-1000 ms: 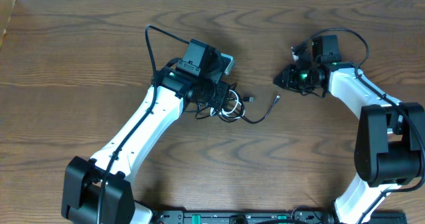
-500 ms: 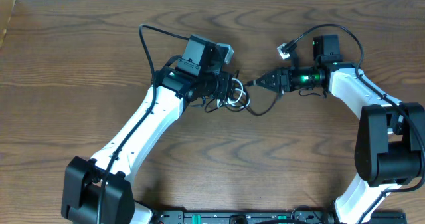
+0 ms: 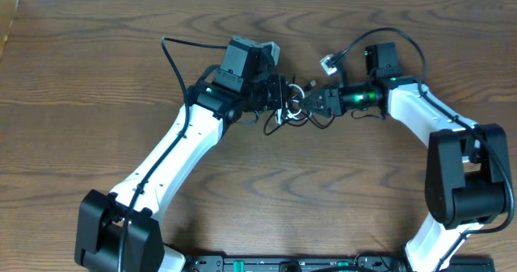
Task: Untangle cables
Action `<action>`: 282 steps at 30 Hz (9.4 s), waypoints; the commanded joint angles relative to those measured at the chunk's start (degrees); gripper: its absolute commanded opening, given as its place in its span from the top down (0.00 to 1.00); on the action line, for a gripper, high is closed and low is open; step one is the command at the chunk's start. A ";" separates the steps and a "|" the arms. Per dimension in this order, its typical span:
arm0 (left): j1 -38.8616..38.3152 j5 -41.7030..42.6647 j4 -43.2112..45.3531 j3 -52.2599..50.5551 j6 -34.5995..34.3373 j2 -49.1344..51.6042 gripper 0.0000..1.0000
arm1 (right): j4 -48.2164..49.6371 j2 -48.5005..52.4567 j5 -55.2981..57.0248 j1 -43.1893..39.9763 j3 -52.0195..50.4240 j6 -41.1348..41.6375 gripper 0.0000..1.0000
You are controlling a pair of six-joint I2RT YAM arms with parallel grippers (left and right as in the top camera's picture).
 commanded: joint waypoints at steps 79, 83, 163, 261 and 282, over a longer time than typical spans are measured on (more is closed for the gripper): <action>-0.02 11.76 -9.01 0.39 -0.46 0.00 0.92 | -4.07 -0.70 21.84 -4.68 0.17 1.03 0.99; -0.02 11.78 -9.07 0.39 7.34 0.00 0.92 | -4.04 -0.70 21.79 -4.44 0.17 1.03 0.99; 0.24 -17.64 -7.67 8.04 11.67 2.43 0.92 | -6.40 -0.70 38.77 -4.81 0.17 5.92 0.25; 0.44 -30.38 -3.98 3.17 8.44 17.27 0.92 | -5.73 -0.70 38.75 -3.39 0.17 6.19 0.21; 0.44 -30.47 15.61 3.34 8.68 -14.62 0.92 | -5.27 -0.70 38.77 -3.39 0.17 6.19 0.21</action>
